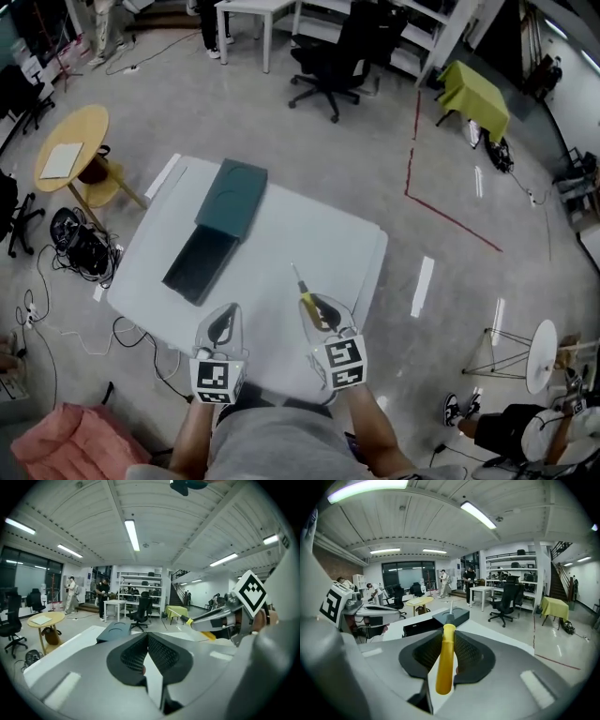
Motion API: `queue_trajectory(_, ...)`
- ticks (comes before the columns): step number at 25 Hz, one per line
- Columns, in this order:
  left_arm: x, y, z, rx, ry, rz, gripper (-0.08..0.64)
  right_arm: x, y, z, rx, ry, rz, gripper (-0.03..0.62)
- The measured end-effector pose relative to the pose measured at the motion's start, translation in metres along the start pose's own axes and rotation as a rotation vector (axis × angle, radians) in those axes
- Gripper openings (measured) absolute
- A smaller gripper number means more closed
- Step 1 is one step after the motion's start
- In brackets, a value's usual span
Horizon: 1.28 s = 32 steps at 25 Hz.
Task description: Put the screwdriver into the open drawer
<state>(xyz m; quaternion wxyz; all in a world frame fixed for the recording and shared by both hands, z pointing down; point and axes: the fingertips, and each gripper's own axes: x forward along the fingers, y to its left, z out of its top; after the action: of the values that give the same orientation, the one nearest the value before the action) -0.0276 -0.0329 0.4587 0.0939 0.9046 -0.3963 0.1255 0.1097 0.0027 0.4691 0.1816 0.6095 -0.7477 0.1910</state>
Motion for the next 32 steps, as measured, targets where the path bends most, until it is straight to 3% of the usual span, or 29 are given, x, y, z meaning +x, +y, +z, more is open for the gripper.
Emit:
queue_trajectory(10, -0.007, 0.050, -0.029, -0.065, 0.036, 0.182, 0.011, 0.063, 0.026, 0.019, -0.140, 0.014, 0.186, 0.082)
queue_trajectory(18, -0.021, 0.101, -0.049, -0.113, 0.037, 0.304, 0.011, 0.113, 0.082, 0.035, -0.325, 0.017, 0.343, 0.082)
queue_trajectory(32, -0.041, 0.164, -0.078, -0.191, 0.021, 0.440, 0.012, 0.189, 0.149, 0.025, -0.645, 0.065, 0.482, 0.081)
